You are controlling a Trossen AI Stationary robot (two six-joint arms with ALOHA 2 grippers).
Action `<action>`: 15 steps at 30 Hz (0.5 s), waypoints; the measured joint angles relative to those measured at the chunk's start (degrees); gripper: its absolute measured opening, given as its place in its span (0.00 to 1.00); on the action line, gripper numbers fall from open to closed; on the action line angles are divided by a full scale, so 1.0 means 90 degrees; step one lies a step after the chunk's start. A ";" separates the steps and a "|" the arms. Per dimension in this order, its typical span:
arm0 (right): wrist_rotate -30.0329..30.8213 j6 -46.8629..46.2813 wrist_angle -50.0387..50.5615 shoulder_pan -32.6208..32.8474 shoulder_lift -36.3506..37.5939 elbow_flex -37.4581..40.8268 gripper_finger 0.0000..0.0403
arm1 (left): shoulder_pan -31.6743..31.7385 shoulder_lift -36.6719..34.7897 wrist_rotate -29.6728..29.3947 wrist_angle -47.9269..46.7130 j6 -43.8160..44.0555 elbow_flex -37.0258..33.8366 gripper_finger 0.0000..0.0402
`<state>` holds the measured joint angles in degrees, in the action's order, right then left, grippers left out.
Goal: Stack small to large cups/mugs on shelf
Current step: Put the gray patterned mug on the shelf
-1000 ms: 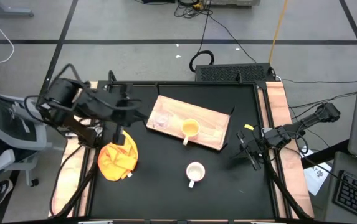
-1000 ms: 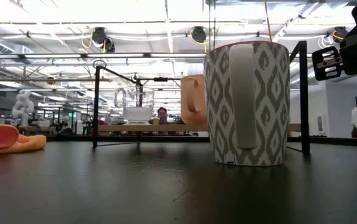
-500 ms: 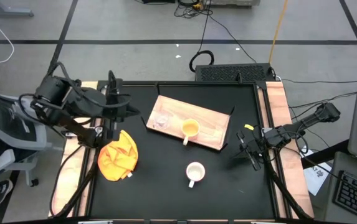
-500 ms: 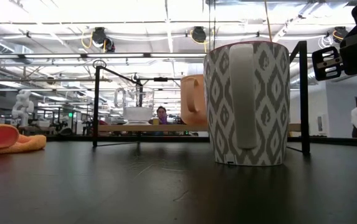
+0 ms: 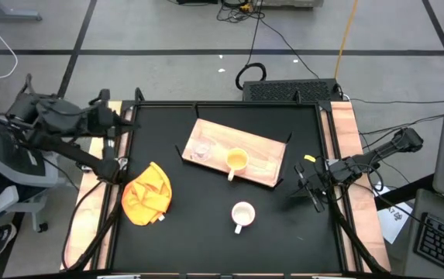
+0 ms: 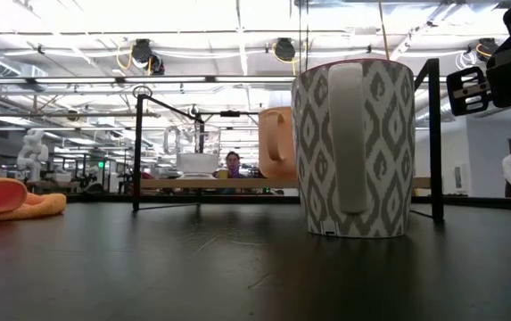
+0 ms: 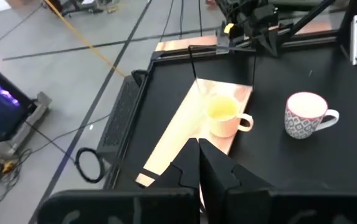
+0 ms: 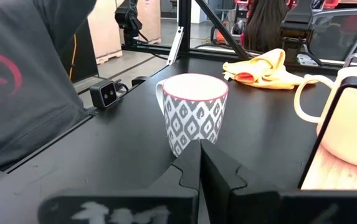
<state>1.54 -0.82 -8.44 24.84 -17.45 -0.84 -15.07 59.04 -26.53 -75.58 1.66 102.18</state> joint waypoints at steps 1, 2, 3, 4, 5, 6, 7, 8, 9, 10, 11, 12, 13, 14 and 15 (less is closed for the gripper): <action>0.0000 0.0000 -0.0029 0.0000 0.0000 0.0000 0.00 | 0.0000 -0.0223 0.0021 0.0180 -0.0015 -0.0308 0.00; 0.0000 -0.0002 -0.0051 0.0000 0.0002 0.0000 0.00 | 0.0000 -0.0433 0.0038 0.0367 -0.0052 -0.0610 0.00; 0.0000 -0.0002 -0.0064 0.0000 0.0002 0.0000 0.00 | 0.0000 -0.0624 0.0110 0.0553 -0.0089 -0.0910 0.00; 0.0000 -0.0002 -0.0077 0.0000 0.0001 0.0000 0.00 | 0.0000 -0.0808 0.0257 0.0723 -0.0157 -0.1189 0.00; 0.0000 -0.0002 -0.0082 0.0000 0.0001 0.0000 0.00 | 0.0000 -0.0993 0.0452 0.0901 -0.0251 -0.1453 0.00; 0.0000 -0.0002 -0.0086 0.0000 0.0002 0.0000 0.00 | 0.0000 -0.1159 0.0705 0.1132 -0.0366 -0.1717 0.00; 0.0000 -0.0002 -0.0086 0.0000 0.0002 0.0000 0.00 | 0.0000 -0.1319 0.0991 0.1386 -0.0505 -0.1960 0.00; 0.0000 -0.0002 -0.0086 0.0000 0.0000 0.0000 0.00 | 0.0000 -0.1475 0.1283 0.1679 -0.0631 -0.2198 0.00; 0.0000 -0.0002 -0.0086 0.0000 0.0002 0.0000 0.00 | 0.0000 -0.1614 0.1581 0.2020 -0.0747 -0.2441 0.00; 0.0000 -0.0002 -0.0088 0.0000 0.0002 0.0000 0.00 | 0.0000 -0.1755 0.1846 0.2404 -0.0886 -0.2691 0.00; 0.0000 -0.0002 -0.0086 0.0000 0.0001 0.0000 0.00 | 0.0000 -0.1892 0.2072 0.2779 -0.0990 -0.2936 0.00; 0.0000 -0.0002 -0.0086 0.0000 0.0002 0.0000 0.00 | 0.0000 -0.2004 0.2271 0.3163 -0.1070 -0.3157 0.00; 0.0000 -0.0002 -0.0087 0.0000 0.0002 0.0000 0.00 | -0.0001 -0.2096 0.2430 0.3522 -0.1130 -0.3366 0.00; 0.0000 -0.0002 -0.0086 0.0000 0.0001 0.0000 0.00 | -0.0001 -0.2171 0.2552 0.3862 -0.1171 -0.3578 0.00; 0.0000 -0.0002 -0.0086 0.0000 0.0001 0.0000 0.00 | 0.0000 -0.2227 0.2676 0.4162 -0.1210 -0.3795 0.00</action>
<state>1.54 -0.84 -9.21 24.84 -17.44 -0.84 -15.07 39.00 -2.44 -38.12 -9.23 68.03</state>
